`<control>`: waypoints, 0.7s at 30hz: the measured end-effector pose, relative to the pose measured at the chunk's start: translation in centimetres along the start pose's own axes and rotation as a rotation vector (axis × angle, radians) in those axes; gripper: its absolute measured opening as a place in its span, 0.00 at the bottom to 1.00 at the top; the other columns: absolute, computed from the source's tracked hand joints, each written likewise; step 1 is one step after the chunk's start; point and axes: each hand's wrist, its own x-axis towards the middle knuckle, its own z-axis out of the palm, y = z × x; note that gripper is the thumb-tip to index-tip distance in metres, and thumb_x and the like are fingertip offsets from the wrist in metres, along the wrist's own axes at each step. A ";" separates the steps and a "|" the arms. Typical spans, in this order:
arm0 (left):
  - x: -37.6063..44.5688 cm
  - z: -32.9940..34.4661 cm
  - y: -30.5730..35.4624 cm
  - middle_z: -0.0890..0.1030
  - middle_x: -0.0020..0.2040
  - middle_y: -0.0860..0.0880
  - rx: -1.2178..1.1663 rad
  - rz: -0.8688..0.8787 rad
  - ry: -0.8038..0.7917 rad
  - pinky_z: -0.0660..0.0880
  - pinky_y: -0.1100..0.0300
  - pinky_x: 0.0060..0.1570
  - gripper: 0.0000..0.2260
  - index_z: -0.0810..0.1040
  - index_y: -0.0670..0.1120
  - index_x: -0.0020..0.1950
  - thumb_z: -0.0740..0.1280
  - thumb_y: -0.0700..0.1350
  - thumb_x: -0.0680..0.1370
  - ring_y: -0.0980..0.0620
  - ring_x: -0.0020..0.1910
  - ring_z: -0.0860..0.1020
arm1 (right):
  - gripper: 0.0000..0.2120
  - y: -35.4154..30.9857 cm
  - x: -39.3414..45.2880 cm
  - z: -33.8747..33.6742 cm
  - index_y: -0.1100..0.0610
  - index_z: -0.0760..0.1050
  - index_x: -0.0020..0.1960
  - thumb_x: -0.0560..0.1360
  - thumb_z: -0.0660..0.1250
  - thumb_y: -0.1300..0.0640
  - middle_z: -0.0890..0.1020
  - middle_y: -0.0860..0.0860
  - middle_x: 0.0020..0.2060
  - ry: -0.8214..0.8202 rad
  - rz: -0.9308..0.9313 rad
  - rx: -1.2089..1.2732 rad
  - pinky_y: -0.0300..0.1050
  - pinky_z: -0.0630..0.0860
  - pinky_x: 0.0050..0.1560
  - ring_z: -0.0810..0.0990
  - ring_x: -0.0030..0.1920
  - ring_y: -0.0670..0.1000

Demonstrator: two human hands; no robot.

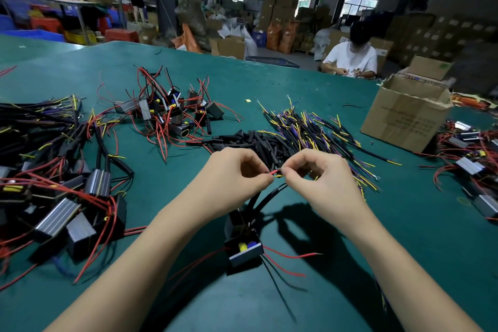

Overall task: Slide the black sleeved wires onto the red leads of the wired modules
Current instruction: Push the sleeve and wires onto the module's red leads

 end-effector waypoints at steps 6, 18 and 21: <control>-0.8 1.7 0.3 0.75 0.42 0.55 0.327 0.281 0.253 0.72 0.57 0.41 0.04 0.77 0.52 0.46 0.68 0.50 0.73 0.55 0.45 0.74 | 0.08 0.1 0.0 -0.1 0.52 0.79 0.35 0.70 0.70 0.63 0.81 0.47 0.31 -0.010 0.038 0.022 0.35 0.71 0.36 0.75 0.32 0.42; -0.5 1.9 0.1 0.74 0.42 0.50 0.318 0.385 0.327 0.71 0.55 0.42 0.03 0.81 0.47 0.42 0.71 0.46 0.72 0.51 0.43 0.72 | 0.09 0.0 0.1 -0.1 0.53 0.79 0.35 0.70 0.70 0.64 0.80 0.46 0.29 -0.049 0.021 0.063 0.29 0.66 0.32 0.72 0.29 0.39; -0.4 2.1 0.0 0.72 0.41 0.55 0.165 0.263 0.288 0.68 0.62 0.43 0.02 0.81 0.50 0.41 0.71 0.47 0.72 0.59 0.42 0.70 | 0.07 -0.1 0.0 0.0 0.54 0.79 0.36 0.70 0.70 0.63 0.81 0.48 0.31 -0.051 -0.018 0.019 0.32 0.70 0.36 0.75 0.33 0.42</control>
